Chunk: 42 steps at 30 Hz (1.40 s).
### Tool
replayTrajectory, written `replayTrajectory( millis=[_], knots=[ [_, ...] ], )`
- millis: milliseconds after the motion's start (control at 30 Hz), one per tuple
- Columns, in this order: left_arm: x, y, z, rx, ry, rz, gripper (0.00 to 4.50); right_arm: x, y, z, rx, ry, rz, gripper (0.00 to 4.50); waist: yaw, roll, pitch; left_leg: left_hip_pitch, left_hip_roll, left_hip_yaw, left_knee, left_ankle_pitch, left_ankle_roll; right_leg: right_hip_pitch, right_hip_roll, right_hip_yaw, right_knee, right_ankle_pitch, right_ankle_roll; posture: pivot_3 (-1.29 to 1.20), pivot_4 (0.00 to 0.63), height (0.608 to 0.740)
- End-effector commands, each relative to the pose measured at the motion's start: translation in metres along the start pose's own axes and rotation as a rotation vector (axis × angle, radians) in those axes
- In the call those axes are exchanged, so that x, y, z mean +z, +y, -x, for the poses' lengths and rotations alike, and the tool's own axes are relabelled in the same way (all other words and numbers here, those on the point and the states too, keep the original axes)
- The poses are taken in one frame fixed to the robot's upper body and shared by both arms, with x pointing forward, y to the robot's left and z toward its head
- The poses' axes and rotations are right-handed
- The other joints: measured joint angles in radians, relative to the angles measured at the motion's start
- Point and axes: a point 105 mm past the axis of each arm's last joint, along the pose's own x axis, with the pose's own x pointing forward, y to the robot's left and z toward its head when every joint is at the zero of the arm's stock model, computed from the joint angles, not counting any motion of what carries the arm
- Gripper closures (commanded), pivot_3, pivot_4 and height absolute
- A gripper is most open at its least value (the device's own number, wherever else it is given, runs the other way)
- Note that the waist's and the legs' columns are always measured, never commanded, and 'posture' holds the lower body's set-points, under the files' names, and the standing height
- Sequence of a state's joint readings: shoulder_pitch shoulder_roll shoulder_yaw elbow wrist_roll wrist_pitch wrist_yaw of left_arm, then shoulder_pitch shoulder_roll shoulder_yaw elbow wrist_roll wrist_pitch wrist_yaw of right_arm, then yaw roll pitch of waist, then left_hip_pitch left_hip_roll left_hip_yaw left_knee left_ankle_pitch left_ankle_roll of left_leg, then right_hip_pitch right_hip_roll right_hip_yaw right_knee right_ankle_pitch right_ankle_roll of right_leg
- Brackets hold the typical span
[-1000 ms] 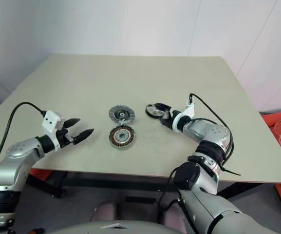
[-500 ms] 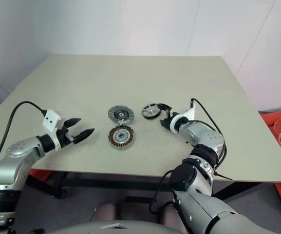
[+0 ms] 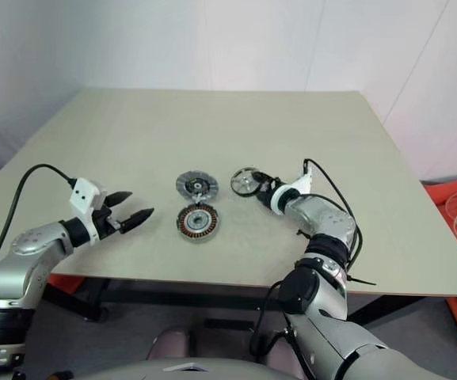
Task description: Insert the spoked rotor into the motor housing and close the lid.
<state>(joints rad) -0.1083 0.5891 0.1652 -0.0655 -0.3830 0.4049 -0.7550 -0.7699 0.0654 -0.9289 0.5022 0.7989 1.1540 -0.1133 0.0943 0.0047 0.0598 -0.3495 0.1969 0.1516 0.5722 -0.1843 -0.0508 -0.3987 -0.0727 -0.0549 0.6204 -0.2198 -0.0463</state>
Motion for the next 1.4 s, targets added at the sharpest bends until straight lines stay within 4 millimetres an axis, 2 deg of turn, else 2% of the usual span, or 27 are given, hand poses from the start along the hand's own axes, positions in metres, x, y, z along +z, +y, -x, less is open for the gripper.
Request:
replayTrajectory(
  millis=[33,133,167,500,633,733,1000,1167,1400],
  knots=[
    [0.016,0.0,-0.001,-0.004,-0.043,-0.039,0.0,0.002,0.01,0.0,0.04,-0.005,0.006,3.07,0.0,0.0,0.0,0.0,0.0,0.0,0.0,0.0,0.0,0.0,0.0,0.0,0.0,0.0,0.0,0.0,0.0,0.74],
    [0.016,0.0,-0.001,-0.006,-0.043,-0.039,0.0,0.002,0.01,0.001,0.042,-0.004,0.006,4.1,0.0,0.0,0.0,0.0,0.0,0.0,0.0,0.0,0.0,0.0,0.0,0.0,0.0,0.0,0.0,0.0,0.0,0.74],
    [0.015,-0.001,-0.001,-0.006,-0.043,-0.039,0.0,0.001,0.01,0.001,0.042,-0.004,0.007,4.25,0.0,0.0,0.0,0.0,0.0,0.0,0.0,0.0,0.0,0.0,0.0,0.0,0.0,0.0,0.0,0.0,0.0,0.74],
    [0.015,-0.001,-0.002,-0.005,-0.045,-0.038,0.0,0.002,0.012,0.001,0.052,-0.01,0.014,4.24,0.0,0.0,0.0,0.0,0.0,0.0,0.0,0.0,0.0,0.0,0.0,0.0,0.0,0.0,0.0,0.0,0.0,0.74],
    [0.013,0.0,-0.002,-0.006,-0.037,-0.041,0.0,0.006,0.02,0.004,0.079,-0.019,0.023,4.24,0.0,0.0,0.0,0.0,0.0,0.0,0.0,0.0,0.0,0.0,0.0,0.0,0.0,0.0,0.0,0.0,0.0,0.74],
    [0.013,0.001,-0.001,-0.002,-0.036,-0.041,0.0,0.011,0.037,0.015,0.151,-0.028,0.032,4.24,0.0,0.0,0.0,-0.001,0.0,0.0,0.0,0.0,0.0,0.0,0.0,0.0,0.0,0.0,0.0,0.0,0.0,0.74],
    [0.011,0.003,0.001,-0.003,-0.028,-0.045,0.0,0.02,0.05,0.051,0.152,-0.021,0.128,4.24,0.002,0.0,0.0,-0.001,0.0,0.0,0.0,0.0,0.0,0.0,0.0,0.0,0.0,0.0,0.0,0.0,0.0,0.74],
    [0.011,0.004,0.0,-0.007,-0.025,-0.046,0.0,0.0,0.05,0.072,0.194,0.131,0.228,4.24,0.003,0.0,0.0,0.0,-0.001,0.0,0.0,0.0,0.0,0.0,0.0,0.0,0.0,0.0,0.001,0.0,0.0,0.74],
    [0.01,0.002,0.0,-0.016,-0.021,-0.044,0.0,-0.03,0.043,0.096,0.242,0.337,0.279,4.24,0.005,0.0,0.0,-0.001,-0.001,0.0,0.0,0.0,0.0,0.001,0.0,0.0,-0.002,0.0,0.002,0.0,0.0,0.74]
  ],
)
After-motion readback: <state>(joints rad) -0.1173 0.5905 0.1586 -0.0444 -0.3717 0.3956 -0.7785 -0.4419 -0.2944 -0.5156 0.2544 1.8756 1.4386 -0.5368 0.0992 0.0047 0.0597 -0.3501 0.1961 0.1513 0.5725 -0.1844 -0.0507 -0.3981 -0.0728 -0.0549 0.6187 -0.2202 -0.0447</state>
